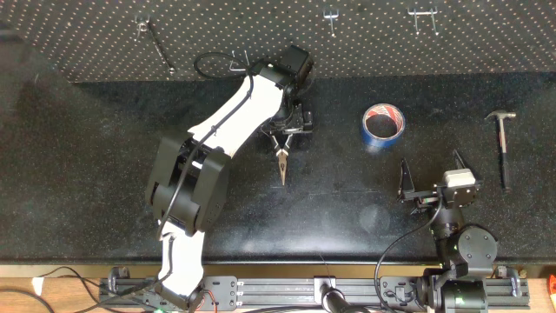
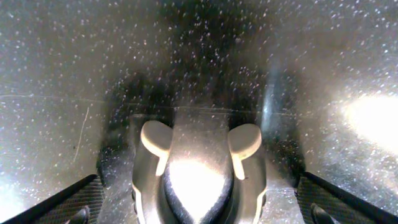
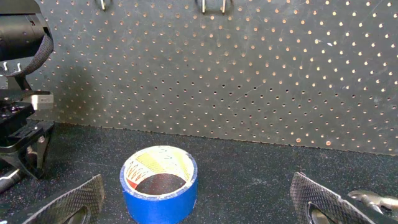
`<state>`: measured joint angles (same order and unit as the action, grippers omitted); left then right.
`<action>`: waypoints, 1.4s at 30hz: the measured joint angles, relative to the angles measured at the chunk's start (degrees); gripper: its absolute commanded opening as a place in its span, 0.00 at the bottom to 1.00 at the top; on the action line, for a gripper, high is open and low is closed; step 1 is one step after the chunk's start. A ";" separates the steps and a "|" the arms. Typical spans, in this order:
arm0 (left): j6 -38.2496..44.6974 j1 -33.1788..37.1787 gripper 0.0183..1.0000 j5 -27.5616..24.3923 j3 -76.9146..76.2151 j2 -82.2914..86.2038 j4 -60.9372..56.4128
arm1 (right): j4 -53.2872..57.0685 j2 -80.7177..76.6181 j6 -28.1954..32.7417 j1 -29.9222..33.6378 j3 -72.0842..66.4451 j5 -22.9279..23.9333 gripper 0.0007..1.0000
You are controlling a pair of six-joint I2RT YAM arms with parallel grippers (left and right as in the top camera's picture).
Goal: Place Tools Onto Pegboard
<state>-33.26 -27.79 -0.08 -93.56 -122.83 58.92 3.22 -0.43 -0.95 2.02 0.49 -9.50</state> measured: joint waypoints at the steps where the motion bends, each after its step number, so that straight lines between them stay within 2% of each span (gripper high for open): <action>1: 0.00 0.00 1.00 0.00 0.00 0.00 0.00 | 0.00 0.00 0.00 0.00 0.00 0.00 0.98; 20: -3.54 0.94 1.00 -0.02 0.00 -0.02 0.00 | 0.00 0.00 0.00 0.00 0.00 0.00 0.98; 23: -4.02 0.94 0.90 -0.02 0.00 -0.02 0.00 | 0.00 0.00 0.00 0.00 0.00 -0.02 0.98; 24: -4.00 0.94 0.80 -0.04 0.00 0.00 0.02 | 0.00 0.00 0.00 0.00 0.00 -0.02 0.98; 27: -4.13 0.94 0.68 -0.11 0.00 -0.02 0.02 | 0.00 0.00 0.00 0.00 0.00 0.00 0.98; 42: -4.33 0.92 0.64 -0.26 0.00 -0.02 0.02 | 0.00 0.00 0.00 0.00 0.00 -0.02 0.98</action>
<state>-37.58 -26.87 -0.34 -93.56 -122.85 58.94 3.22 -0.43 -0.95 2.02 0.49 -9.52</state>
